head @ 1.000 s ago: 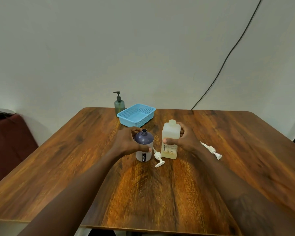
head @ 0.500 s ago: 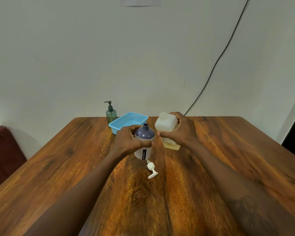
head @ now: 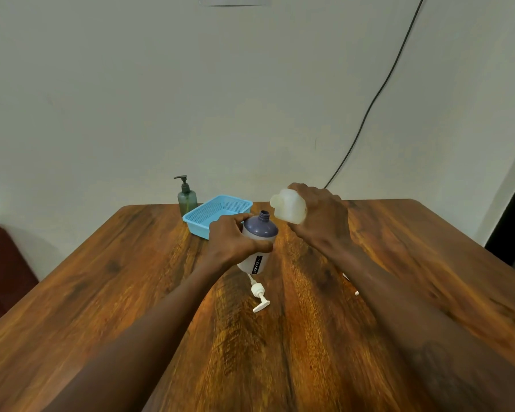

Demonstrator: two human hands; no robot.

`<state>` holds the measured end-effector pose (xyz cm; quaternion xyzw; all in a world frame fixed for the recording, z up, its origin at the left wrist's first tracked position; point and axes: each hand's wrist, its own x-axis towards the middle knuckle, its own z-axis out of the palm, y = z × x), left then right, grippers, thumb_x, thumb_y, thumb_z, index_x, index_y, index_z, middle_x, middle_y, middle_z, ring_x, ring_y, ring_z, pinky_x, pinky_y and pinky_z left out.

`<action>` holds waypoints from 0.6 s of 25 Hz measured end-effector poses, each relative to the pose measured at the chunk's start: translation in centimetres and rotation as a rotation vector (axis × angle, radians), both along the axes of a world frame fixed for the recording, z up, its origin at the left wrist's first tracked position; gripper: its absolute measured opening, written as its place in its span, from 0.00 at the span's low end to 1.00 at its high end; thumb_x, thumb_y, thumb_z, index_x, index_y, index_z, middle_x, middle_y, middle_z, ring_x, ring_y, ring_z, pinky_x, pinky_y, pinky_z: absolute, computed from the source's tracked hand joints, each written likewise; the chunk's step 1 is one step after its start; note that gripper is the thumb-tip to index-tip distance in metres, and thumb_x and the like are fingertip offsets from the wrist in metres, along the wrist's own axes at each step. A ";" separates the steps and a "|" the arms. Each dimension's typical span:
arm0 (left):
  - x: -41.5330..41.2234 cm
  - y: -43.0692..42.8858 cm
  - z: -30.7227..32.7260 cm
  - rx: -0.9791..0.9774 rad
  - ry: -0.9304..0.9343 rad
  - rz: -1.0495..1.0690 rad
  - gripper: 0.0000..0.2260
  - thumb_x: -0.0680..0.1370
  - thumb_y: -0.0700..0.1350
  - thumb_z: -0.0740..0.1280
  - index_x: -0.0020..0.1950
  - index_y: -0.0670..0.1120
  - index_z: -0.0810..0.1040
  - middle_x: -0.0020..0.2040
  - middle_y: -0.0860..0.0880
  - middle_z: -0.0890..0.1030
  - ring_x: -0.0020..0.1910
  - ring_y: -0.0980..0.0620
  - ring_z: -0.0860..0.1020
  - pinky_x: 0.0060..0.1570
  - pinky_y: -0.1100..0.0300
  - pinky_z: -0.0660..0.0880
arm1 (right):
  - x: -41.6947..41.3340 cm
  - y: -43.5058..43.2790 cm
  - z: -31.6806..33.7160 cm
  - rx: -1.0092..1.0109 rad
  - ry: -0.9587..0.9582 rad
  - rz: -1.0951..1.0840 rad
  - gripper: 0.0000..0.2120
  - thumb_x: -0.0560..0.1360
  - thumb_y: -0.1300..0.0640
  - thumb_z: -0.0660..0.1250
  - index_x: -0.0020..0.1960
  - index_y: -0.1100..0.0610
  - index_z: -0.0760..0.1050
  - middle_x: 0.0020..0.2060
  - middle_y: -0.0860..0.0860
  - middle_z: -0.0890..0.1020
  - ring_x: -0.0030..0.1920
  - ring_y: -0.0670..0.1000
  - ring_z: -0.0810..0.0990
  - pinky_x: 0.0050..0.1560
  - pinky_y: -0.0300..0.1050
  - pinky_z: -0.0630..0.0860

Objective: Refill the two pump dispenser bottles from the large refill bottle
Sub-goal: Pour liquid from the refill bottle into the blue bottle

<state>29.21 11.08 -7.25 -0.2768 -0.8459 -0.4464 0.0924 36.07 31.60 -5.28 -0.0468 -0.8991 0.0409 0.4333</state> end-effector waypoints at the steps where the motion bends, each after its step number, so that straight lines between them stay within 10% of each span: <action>1: 0.1 0.1 0.0 -0.005 0.005 -0.006 0.26 0.62 0.55 0.83 0.57 0.51 0.83 0.49 0.54 0.84 0.47 0.56 0.81 0.45 0.63 0.80 | 0.0 0.1 0.0 0.016 0.004 -0.006 0.35 0.63 0.44 0.82 0.66 0.50 0.75 0.52 0.53 0.84 0.47 0.56 0.83 0.45 0.50 0.81; 15: 0.6 0.3 0.2 -0.038 0.051 -0.014 0.26 0.62 0.55 0.83 0.57 0.50 0.83 0.47 0.55 0.81 0.45 0.56 0.80 0.46 0.61 0.80 | -0.2 0.2 -0.7 0.083 -0.012 -0.016 0.39 0.59 0.53 0.84 0.68 0.53 0.77 0.58 0.55 0.84 0.54 0.59 0.83 0.55 0.56 0.77</action>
